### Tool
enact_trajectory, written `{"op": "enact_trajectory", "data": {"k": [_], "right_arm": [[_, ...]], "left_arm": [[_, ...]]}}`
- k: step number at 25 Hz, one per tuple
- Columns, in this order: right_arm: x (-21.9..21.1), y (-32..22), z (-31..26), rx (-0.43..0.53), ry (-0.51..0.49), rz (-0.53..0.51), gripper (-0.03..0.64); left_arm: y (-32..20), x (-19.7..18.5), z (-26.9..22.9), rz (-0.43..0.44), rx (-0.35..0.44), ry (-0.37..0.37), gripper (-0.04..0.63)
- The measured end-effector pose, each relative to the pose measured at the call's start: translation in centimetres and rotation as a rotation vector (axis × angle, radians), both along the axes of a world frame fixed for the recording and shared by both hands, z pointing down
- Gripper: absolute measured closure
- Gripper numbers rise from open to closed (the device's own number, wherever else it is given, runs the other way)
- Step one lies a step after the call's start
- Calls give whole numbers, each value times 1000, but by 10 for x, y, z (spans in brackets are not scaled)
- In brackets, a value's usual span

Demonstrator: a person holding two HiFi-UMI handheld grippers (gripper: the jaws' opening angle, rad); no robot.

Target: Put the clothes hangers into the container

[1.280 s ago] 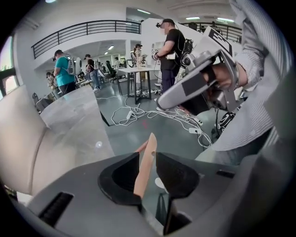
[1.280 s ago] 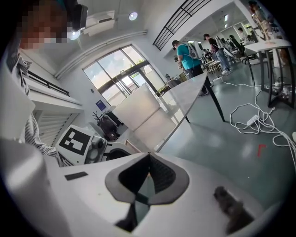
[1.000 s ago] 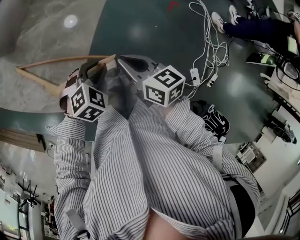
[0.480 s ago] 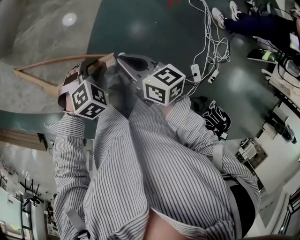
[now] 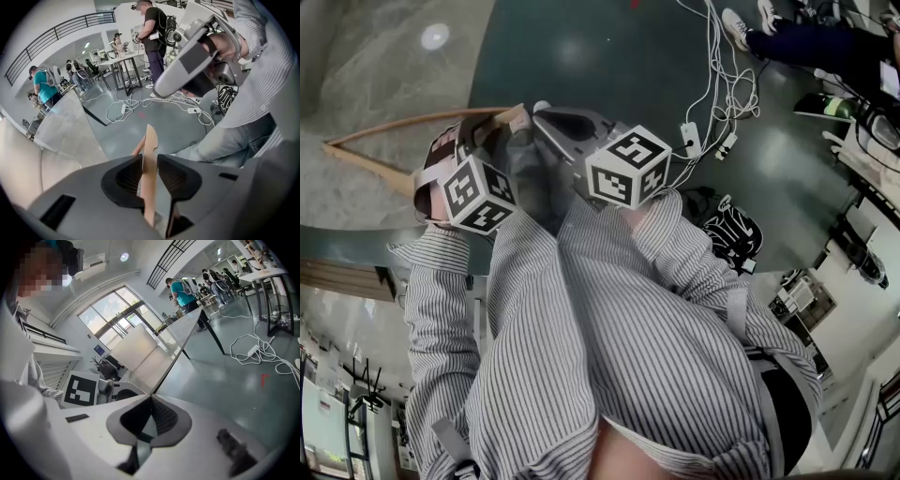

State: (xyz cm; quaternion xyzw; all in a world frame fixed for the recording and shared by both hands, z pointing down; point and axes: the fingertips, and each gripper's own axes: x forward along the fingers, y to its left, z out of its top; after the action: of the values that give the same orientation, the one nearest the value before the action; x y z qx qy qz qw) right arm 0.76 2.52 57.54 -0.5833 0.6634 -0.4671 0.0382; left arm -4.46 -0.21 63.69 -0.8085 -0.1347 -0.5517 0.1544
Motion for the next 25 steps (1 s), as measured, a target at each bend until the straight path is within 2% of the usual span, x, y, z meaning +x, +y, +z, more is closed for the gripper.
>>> {"op": "enact_trajectory", "data": {"k": [12,18,25], "right_arm": [[-9,-1,3,-6,-19,-8,603],[-11,-1,1,-2,-14,-5,602],[-13,0,-14,20,8,2,603]], "left_arm": [[-2,1,5,30,56,4,492],[0,-1,1,23,51,7,495],[-4,2,-28,-12,54,98,498]]}}
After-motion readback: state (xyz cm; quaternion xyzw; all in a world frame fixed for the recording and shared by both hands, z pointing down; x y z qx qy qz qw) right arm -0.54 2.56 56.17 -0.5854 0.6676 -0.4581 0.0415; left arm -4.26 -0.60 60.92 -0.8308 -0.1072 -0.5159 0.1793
